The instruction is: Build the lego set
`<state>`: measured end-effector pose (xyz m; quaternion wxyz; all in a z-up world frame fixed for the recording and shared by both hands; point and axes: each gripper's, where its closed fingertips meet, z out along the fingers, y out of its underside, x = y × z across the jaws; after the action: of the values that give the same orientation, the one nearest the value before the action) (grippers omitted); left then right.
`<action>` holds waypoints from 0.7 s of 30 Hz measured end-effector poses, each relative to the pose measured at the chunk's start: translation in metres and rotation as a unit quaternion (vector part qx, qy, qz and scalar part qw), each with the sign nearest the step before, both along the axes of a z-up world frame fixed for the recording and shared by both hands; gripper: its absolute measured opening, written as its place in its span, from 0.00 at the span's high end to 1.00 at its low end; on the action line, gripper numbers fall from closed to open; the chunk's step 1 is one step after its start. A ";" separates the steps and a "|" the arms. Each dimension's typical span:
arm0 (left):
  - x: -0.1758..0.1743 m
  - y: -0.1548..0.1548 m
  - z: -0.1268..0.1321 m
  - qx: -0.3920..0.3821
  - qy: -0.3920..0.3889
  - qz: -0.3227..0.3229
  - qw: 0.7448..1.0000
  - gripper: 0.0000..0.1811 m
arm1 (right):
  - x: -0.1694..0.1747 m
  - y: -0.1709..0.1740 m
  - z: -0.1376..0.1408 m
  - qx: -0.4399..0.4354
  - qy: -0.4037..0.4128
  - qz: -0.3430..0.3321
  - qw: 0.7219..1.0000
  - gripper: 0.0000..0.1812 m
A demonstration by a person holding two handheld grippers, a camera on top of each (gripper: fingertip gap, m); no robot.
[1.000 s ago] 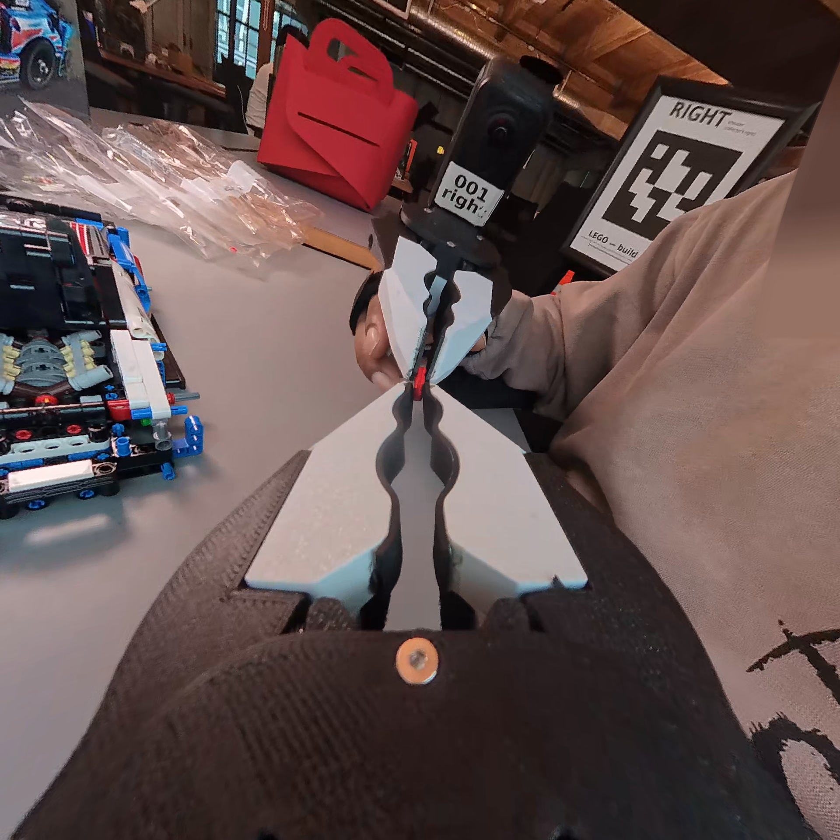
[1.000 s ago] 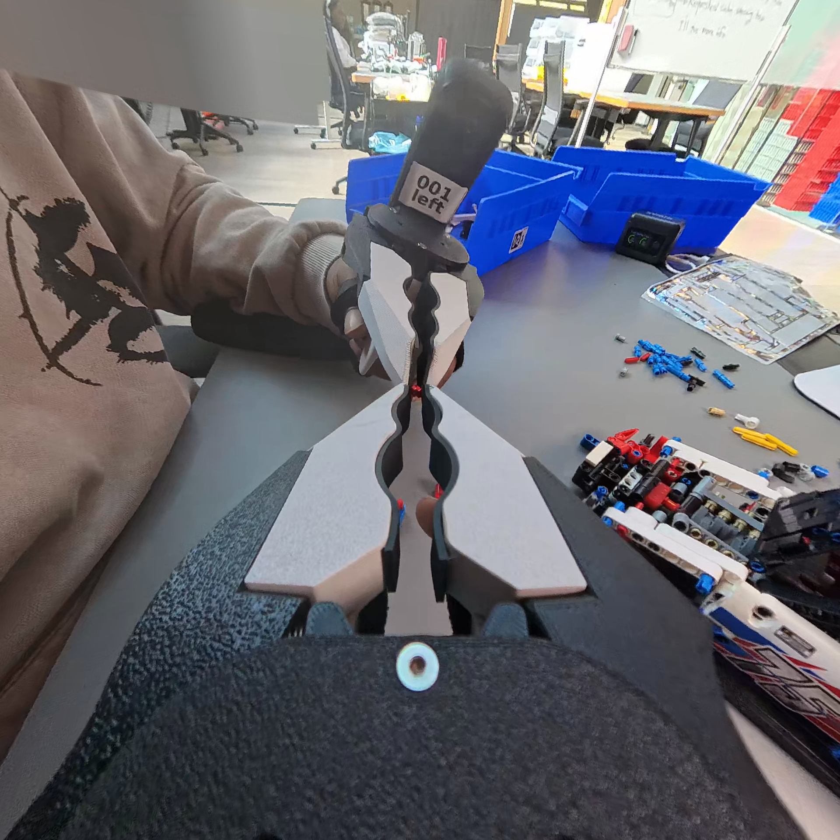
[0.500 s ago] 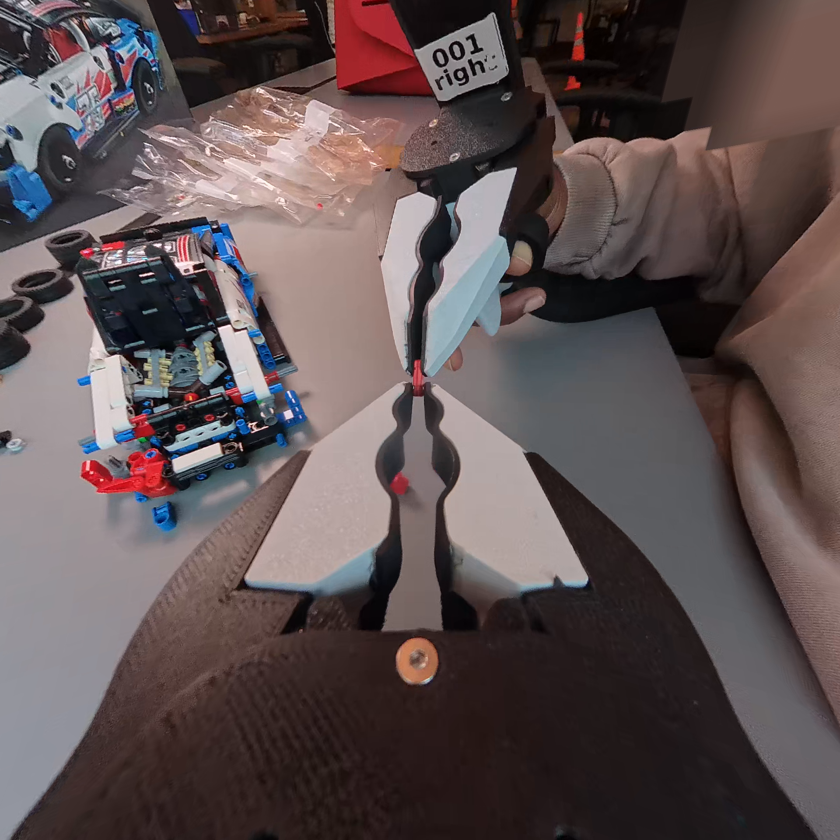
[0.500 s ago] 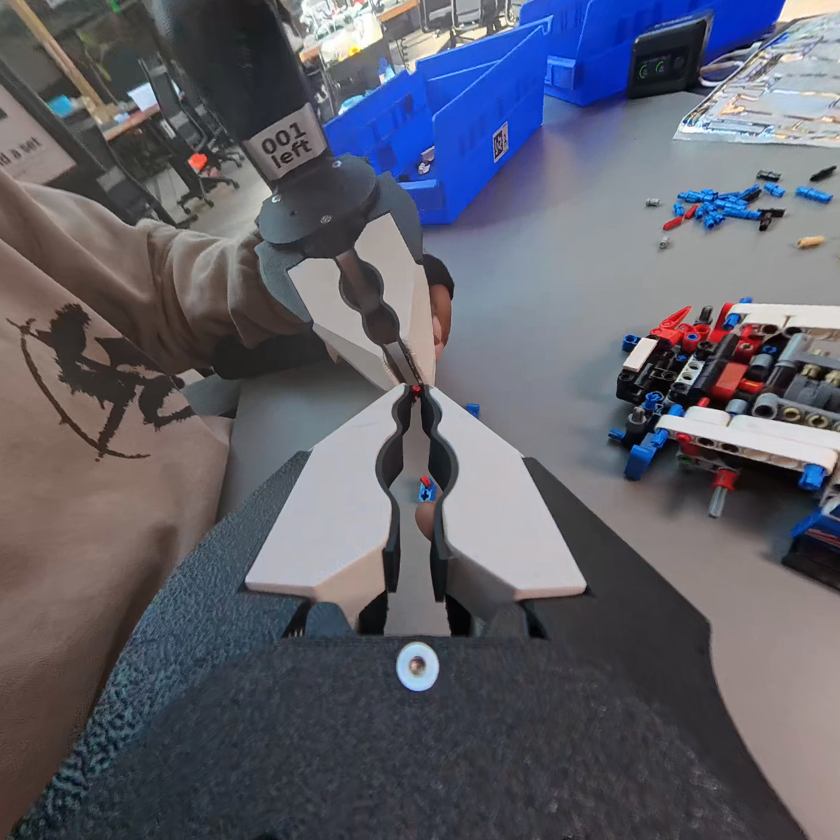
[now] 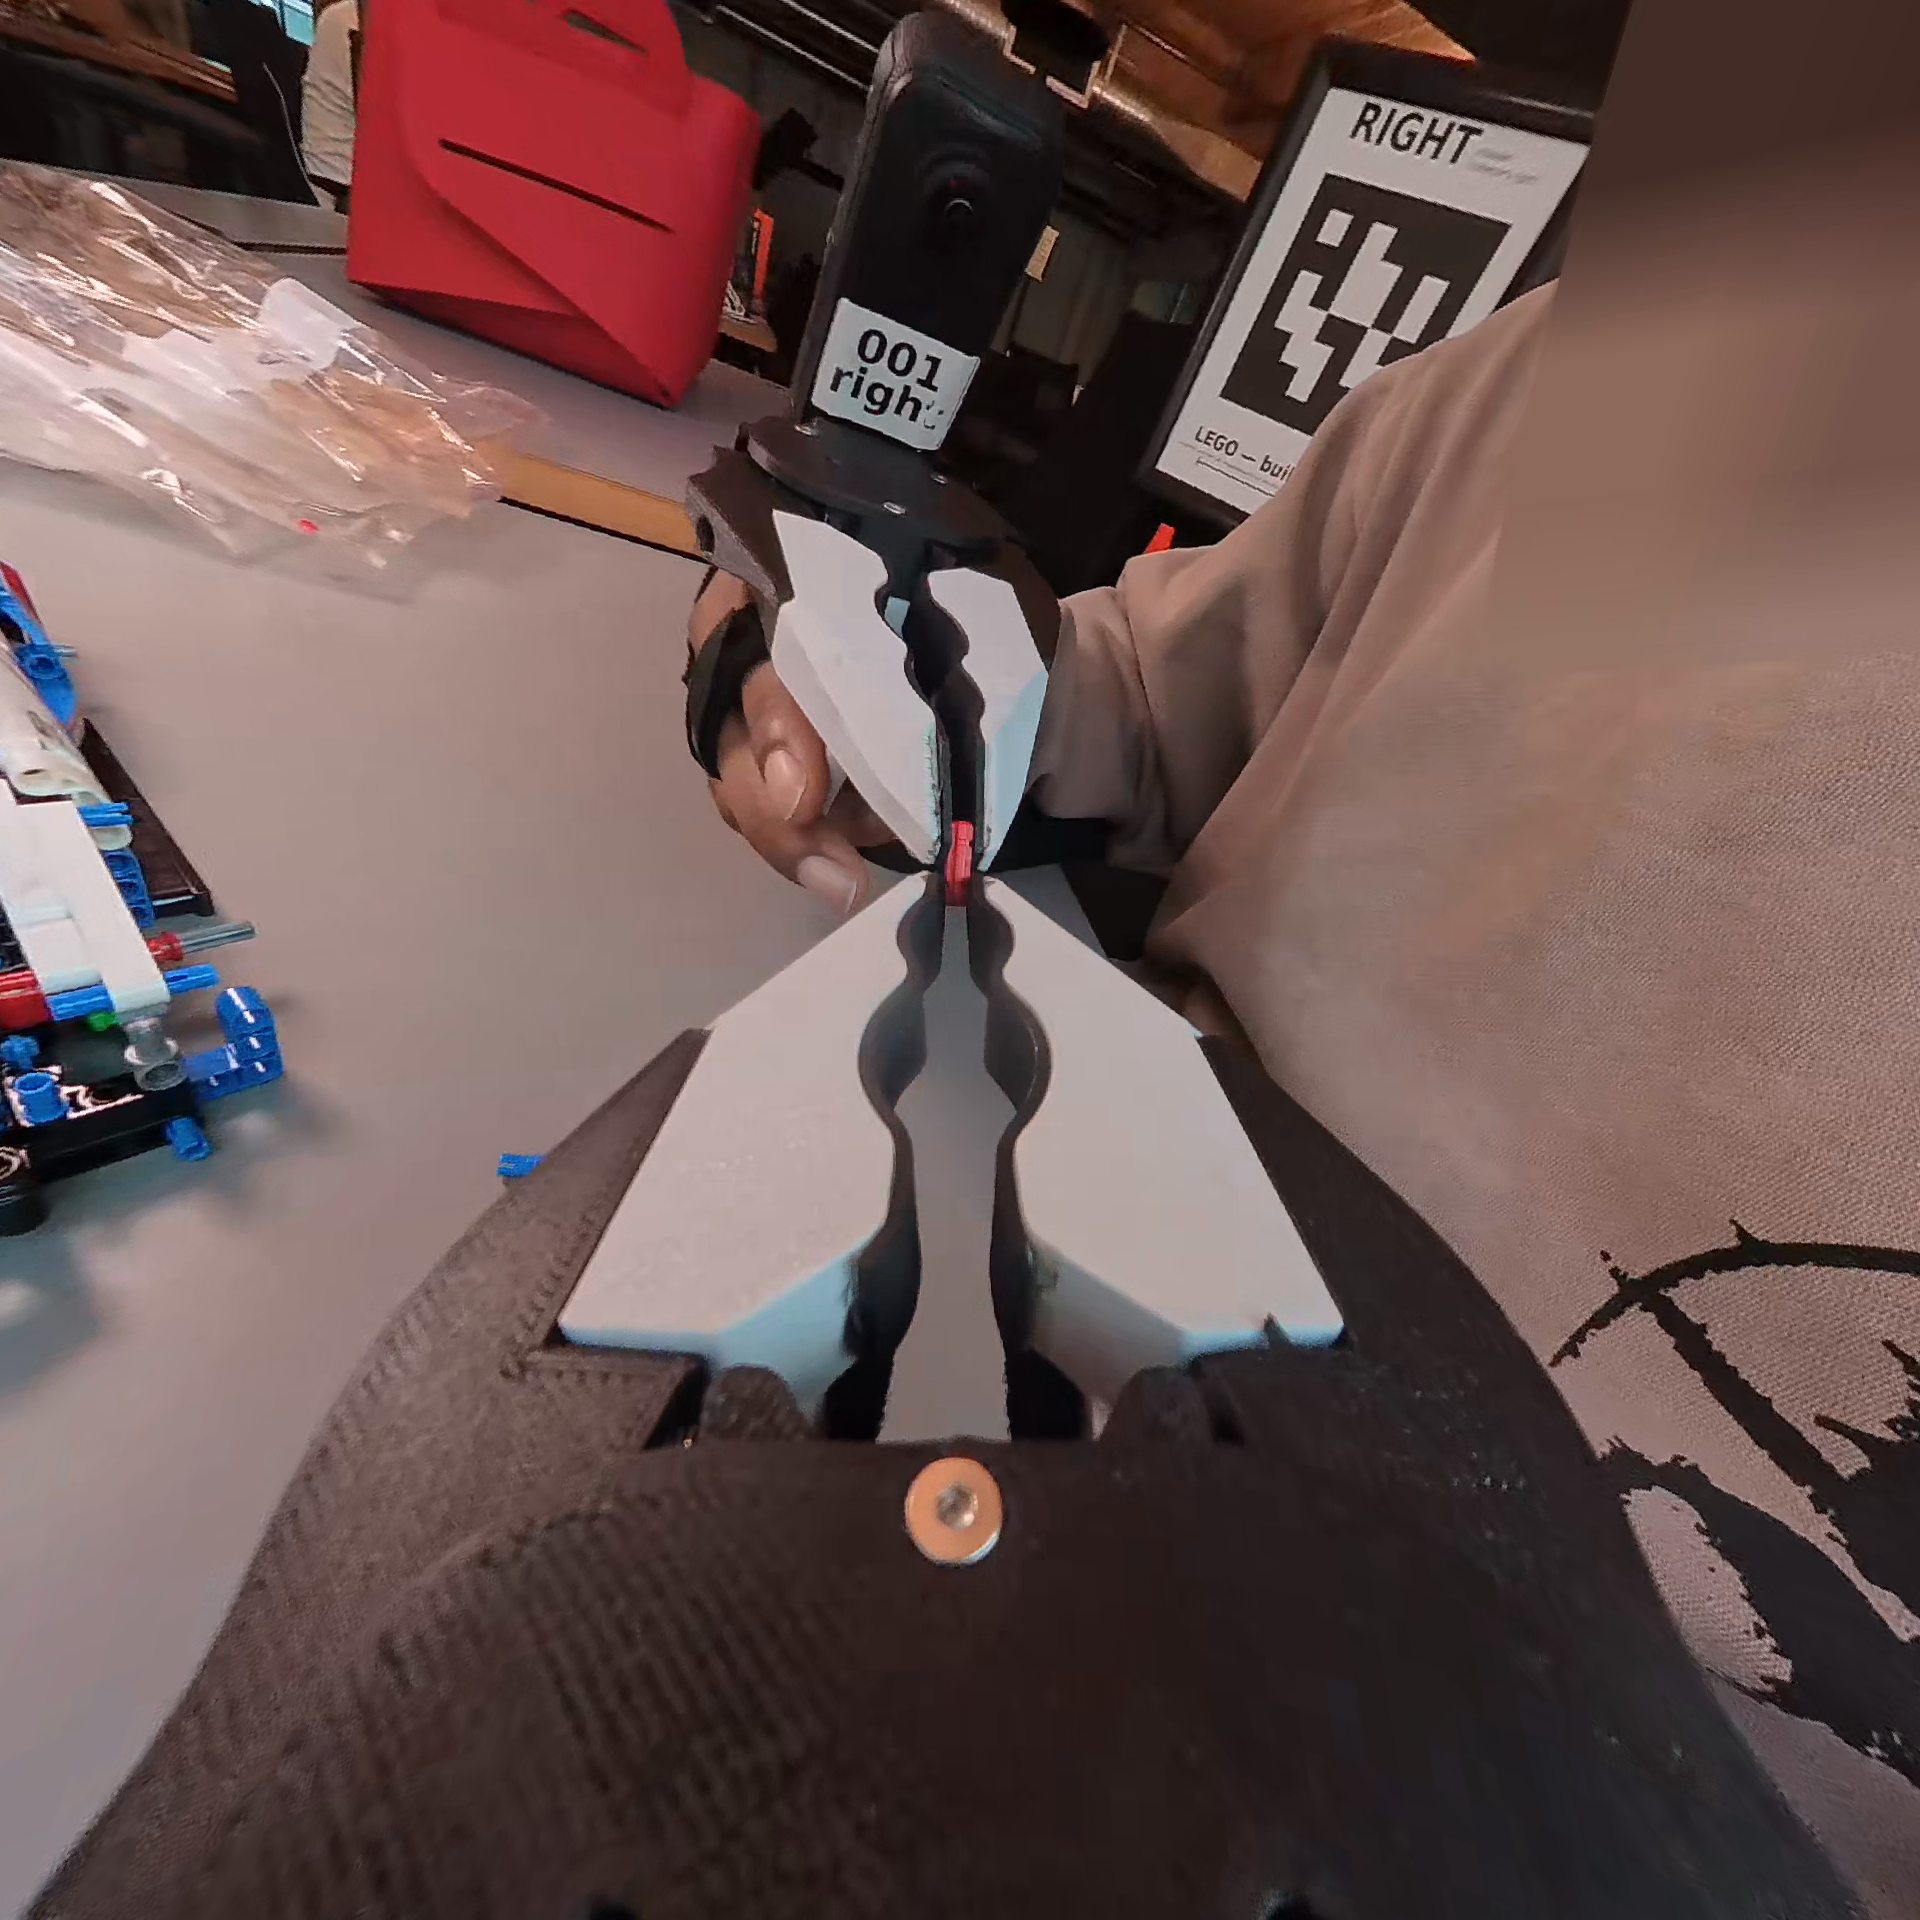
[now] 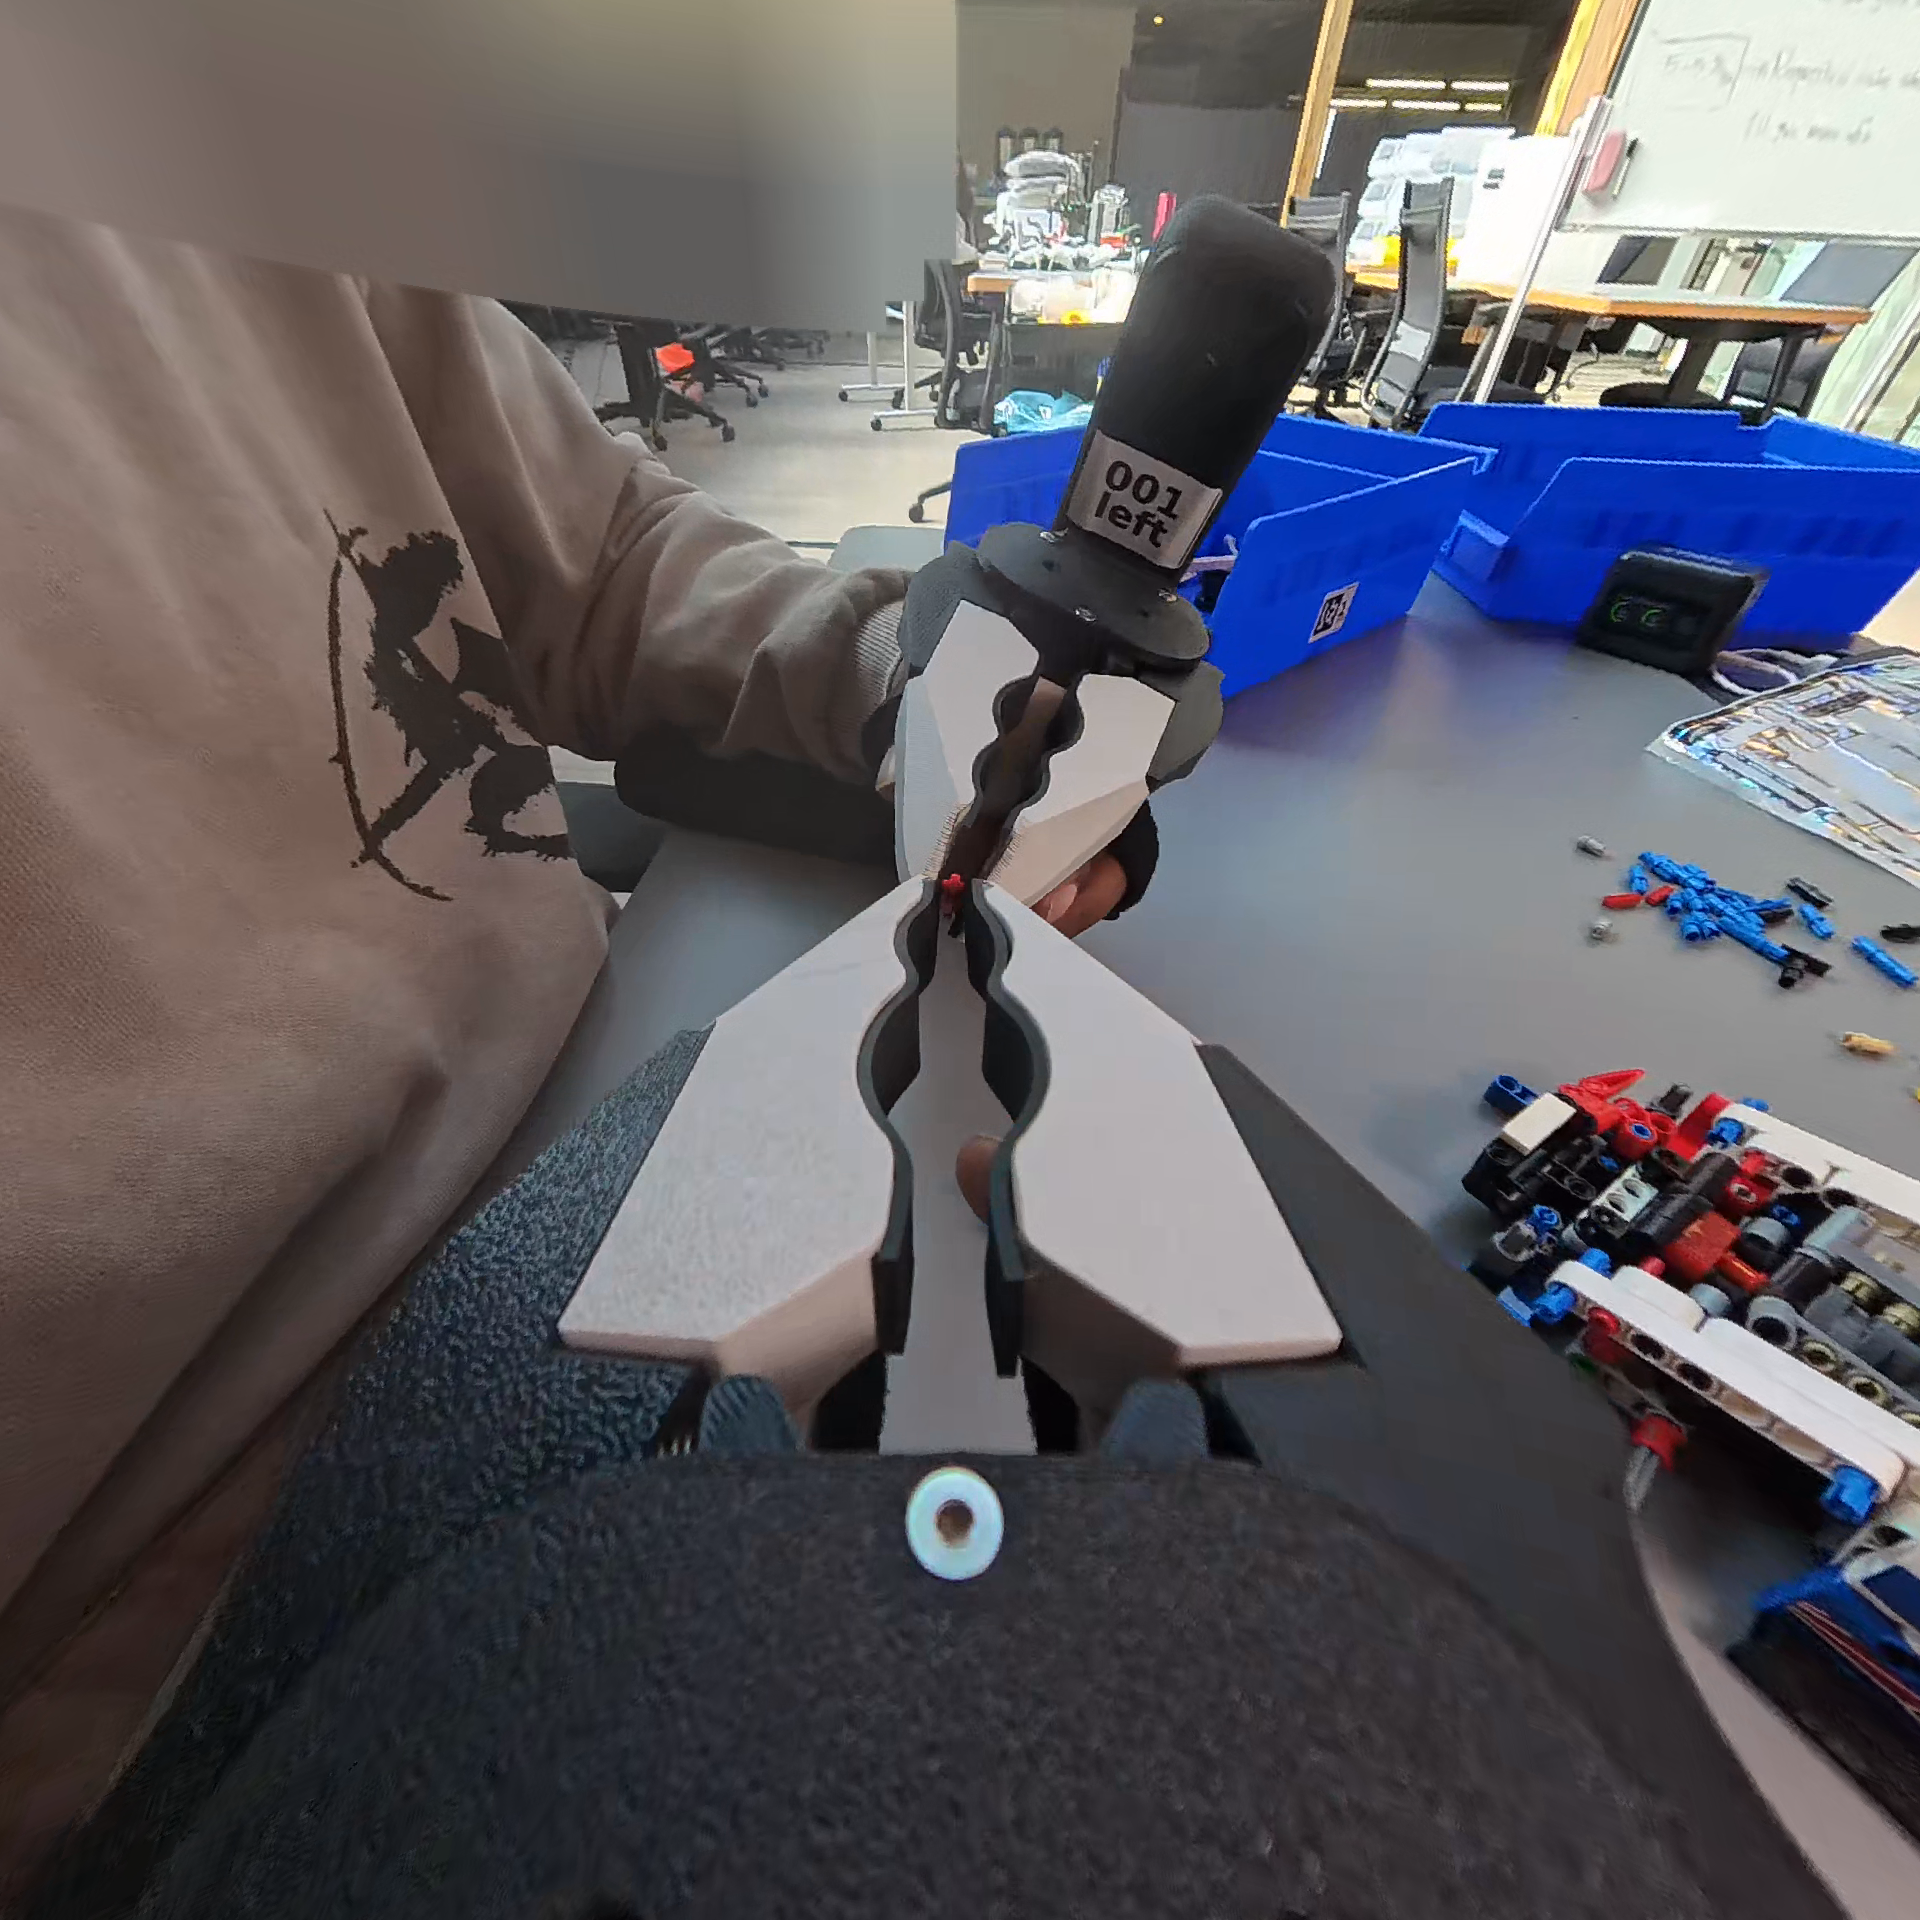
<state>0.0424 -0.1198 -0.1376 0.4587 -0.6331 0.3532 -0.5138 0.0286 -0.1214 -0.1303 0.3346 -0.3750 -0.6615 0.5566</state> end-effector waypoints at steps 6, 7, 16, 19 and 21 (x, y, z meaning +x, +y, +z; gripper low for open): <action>0.000 0.006 -0.011 0.006 0.035 0.020 0.999 0.99 | 0.000 0.006 -0.011 0.009 -0.043 -0.012 0.999 0.99; -0.002 0.010 -0.014 0.008 0.047 0.035 0.998 0.99 | -0.001 0.010 -0.014 0.012 -0.053 -0.022 0.998 0.99; -0.011 0.024 -0.081 0.070 0.306 0.078 0.946 0.87 | 0.005 0.034 -0.064 0.051 -0.206 -0.074 0.974 0.99; -0.007 0.027 -0.092 0.066 0.341 0.075 0.935 0.89 | 0.003 0.029 -0.076 0.073 -0.222 -0.073 0.970 1.00; -0.006 0.028 -0.096 0.063 0.355 0.076 0.930 0.91 | 0.004 0.028 -0.083 0.083 -0.233 -0.071 0.966 0.99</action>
<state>0.0363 -0.0917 -0.2340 0.3798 -0.7688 0.4758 -0.1960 0.0328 -0.0937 -0.2134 0.2393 -0.5114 -0.7368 0.3719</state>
